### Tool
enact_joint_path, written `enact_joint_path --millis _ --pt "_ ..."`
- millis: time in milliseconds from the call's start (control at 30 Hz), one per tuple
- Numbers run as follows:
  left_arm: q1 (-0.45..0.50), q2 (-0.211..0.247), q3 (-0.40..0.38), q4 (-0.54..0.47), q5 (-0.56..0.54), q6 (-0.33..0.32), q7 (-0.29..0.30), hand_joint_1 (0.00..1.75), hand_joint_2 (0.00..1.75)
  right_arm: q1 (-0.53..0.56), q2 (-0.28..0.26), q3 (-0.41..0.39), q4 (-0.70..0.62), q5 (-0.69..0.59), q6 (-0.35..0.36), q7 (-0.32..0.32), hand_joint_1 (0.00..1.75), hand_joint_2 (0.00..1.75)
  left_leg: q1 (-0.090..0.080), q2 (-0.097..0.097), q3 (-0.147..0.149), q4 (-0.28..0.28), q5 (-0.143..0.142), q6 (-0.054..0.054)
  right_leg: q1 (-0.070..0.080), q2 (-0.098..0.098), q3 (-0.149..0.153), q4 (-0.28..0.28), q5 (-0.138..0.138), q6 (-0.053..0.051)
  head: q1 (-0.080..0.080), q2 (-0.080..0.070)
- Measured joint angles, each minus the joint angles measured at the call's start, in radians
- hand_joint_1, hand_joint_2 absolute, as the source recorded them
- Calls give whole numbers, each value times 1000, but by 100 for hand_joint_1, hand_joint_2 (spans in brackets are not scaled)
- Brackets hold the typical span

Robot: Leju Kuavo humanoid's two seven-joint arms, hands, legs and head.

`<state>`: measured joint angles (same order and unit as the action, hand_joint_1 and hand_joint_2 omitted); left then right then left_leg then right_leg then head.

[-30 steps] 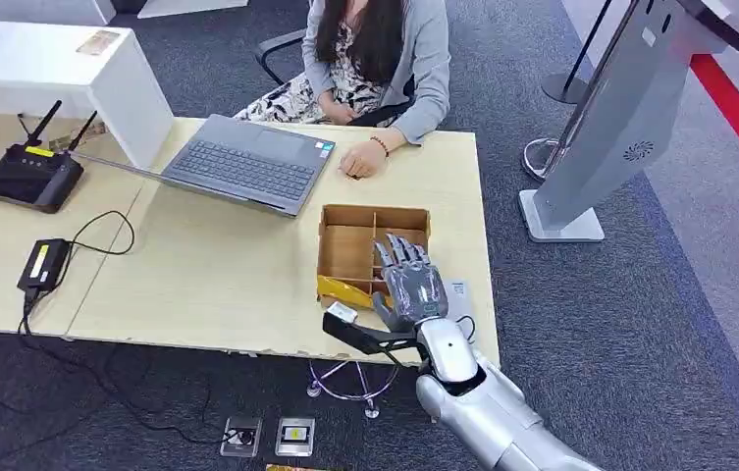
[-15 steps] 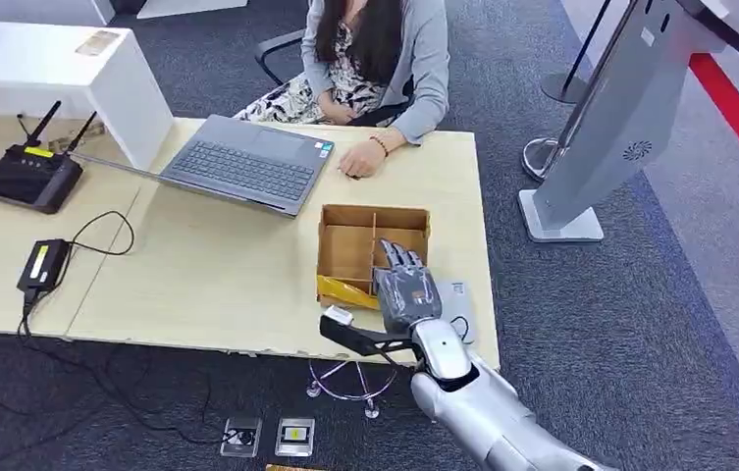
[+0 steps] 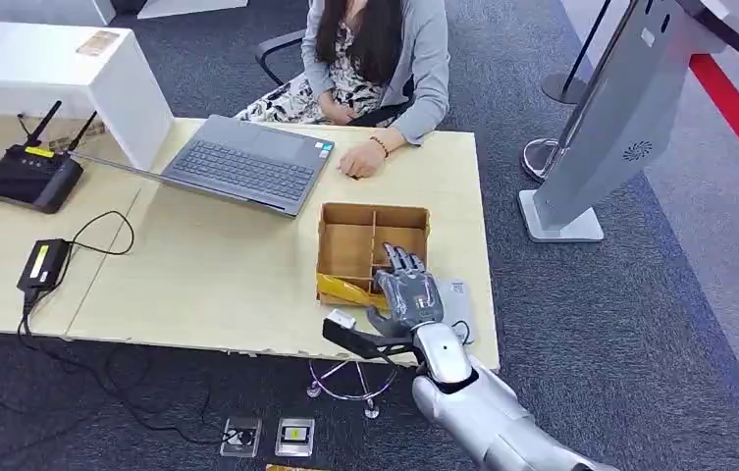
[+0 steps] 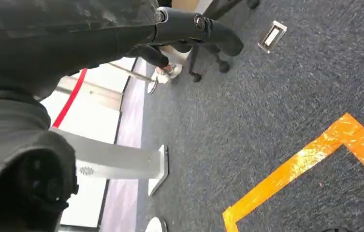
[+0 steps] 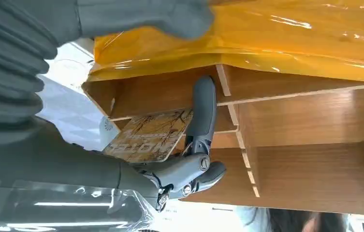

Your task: Pass the card to the sensor for recognition and then transmit it.

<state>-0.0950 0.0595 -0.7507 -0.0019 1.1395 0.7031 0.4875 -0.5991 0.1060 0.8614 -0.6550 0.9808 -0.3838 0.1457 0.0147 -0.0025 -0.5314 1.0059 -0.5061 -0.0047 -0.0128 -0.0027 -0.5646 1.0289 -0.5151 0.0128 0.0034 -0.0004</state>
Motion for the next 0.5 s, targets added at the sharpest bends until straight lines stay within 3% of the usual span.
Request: enact_joint_path --millis 500 --pt "11 -8 -1 0 72 0 -79 0 0 -37 0 1 20 -27 -48 -9 0 0 0 0 0 0 0 0 0 0 0 0 0 0 0 0"
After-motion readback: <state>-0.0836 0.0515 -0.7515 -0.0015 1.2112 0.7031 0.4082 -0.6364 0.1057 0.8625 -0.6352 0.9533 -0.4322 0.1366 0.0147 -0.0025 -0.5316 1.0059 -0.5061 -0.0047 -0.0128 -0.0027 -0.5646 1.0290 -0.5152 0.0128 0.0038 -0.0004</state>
